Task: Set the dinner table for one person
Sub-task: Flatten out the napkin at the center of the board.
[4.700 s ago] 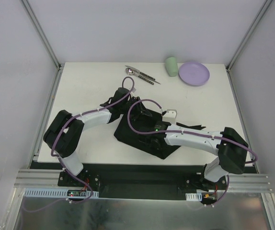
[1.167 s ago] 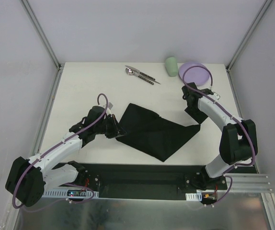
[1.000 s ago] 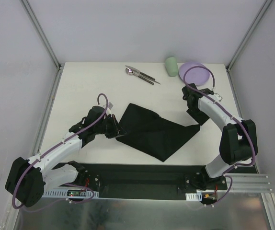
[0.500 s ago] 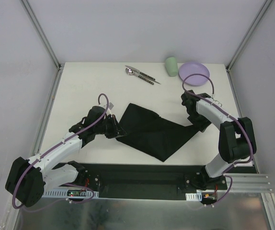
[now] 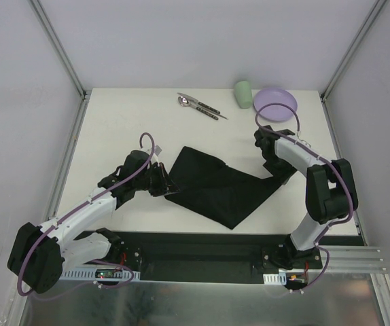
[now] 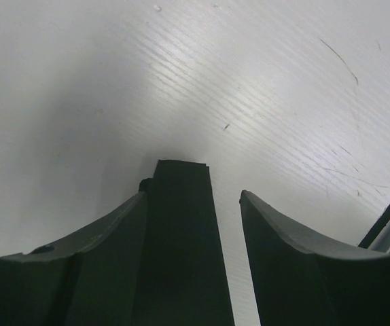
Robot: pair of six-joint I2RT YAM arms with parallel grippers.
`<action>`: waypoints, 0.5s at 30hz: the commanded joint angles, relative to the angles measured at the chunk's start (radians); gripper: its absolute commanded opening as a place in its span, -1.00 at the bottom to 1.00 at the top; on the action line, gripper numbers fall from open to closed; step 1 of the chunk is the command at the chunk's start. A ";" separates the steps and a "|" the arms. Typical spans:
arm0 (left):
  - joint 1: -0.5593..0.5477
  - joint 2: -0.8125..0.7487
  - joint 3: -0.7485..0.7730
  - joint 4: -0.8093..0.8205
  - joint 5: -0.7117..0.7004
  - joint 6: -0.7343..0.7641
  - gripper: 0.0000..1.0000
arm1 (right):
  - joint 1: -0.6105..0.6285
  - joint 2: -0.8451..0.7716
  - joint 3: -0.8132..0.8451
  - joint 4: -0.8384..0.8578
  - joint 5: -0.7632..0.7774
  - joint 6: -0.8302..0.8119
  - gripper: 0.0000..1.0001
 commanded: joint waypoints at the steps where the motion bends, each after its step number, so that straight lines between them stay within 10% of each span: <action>1: 0.009 -0.010 0.023 -0.004 0.016 0.021 -1.00 | 0.008 0.006 0.065 -0.005 -0.003 -0.010 0.20; 15: 0.012 -0.026 0.006 -0.004 0.011 0.018 -1.00 | 0.033 0.031 0.057 -0.006 0.000 -0.001 0.20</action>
